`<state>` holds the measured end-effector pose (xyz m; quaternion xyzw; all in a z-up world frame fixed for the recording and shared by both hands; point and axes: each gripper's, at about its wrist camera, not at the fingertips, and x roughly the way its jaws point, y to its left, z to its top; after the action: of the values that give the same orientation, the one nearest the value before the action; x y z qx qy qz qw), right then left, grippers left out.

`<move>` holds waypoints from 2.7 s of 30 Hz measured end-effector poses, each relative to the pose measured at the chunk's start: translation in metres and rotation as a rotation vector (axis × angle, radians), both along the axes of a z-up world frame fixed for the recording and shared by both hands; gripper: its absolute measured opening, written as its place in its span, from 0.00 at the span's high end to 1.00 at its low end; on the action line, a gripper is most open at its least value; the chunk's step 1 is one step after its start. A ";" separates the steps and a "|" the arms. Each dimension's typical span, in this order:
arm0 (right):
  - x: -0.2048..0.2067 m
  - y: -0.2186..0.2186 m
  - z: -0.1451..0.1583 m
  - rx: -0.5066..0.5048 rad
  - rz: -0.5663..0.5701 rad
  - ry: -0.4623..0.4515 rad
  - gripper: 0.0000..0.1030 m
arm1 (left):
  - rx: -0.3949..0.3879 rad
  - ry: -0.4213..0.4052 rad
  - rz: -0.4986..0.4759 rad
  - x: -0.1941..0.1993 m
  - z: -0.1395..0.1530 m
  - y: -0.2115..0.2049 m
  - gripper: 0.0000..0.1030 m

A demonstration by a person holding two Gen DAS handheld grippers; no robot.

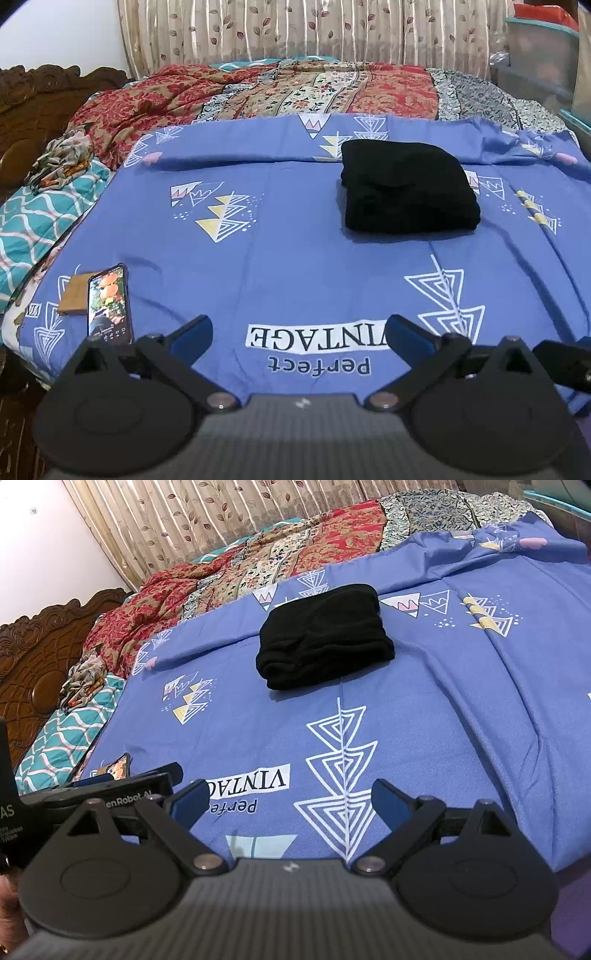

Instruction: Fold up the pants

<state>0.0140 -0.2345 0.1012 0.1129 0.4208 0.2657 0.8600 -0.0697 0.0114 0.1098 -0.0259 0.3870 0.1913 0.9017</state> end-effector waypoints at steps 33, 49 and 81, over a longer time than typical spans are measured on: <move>0.002 -0.007 -0.006 -0.020 -0.019 0.018 0.07 | -0.056 0.126 -0.033 0.002 -0.024 -0.009 0.00; 0.011 -0.022 -0.013 -0.006 -0.080 0.030 0.07 | -0.100 0.250 -0.098 0.009 -0.045 -0.027 0.00; 0.032 -0.042 -0.028 0.021 -0.075 0.108 0.07 | -0.098 0.340 -0.115 0.022 -0.060 -0.041 0.00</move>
<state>0.0457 -0.2762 0.0731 0.1517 0.4593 0.2310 0.8442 -0.0479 -0.0297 0.0496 -0.0150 0.5437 0.1221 0.8302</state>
